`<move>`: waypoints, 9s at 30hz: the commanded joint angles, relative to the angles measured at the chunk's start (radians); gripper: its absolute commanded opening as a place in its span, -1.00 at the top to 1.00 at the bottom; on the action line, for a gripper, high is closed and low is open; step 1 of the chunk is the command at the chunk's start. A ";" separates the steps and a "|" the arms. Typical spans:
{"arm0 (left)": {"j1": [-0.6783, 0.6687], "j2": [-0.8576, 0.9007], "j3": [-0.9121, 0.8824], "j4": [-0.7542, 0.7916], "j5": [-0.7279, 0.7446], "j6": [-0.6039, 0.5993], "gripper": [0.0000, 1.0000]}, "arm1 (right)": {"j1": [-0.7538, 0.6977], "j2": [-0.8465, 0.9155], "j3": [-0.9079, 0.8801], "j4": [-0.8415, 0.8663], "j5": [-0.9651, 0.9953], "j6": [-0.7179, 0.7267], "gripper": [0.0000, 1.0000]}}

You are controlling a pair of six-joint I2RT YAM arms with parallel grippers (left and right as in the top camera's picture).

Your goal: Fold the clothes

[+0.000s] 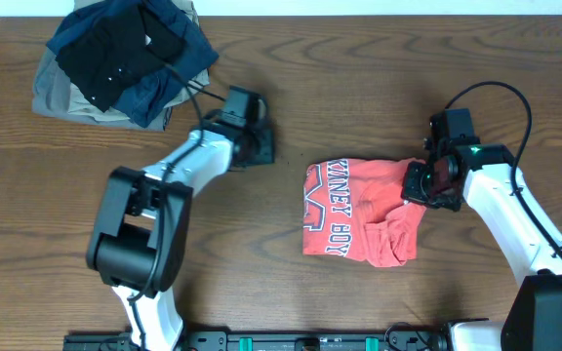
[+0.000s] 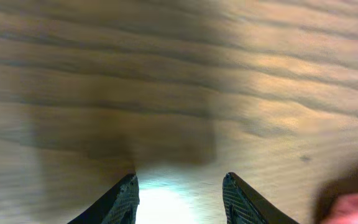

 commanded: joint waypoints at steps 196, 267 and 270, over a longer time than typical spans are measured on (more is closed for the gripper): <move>-0.274 -0.133 -0.011 -0.167 0.102 -0.011 -0.91 | -0.211 0.462 0.401 -0.025 0.051 -0.230 0.48; -0.294 0.024 -0.009 0.199 0.325 -0.002 -0.96 | -0.326 0.412 0.724 -0.362 -0.004 -0.148 -0.98; -0.282 -0.011 -0.009 0.191 0.258 -0.002 -0.96 | -0.324 0.412 0.724 -0.362 -0.003 -0.148 -0.98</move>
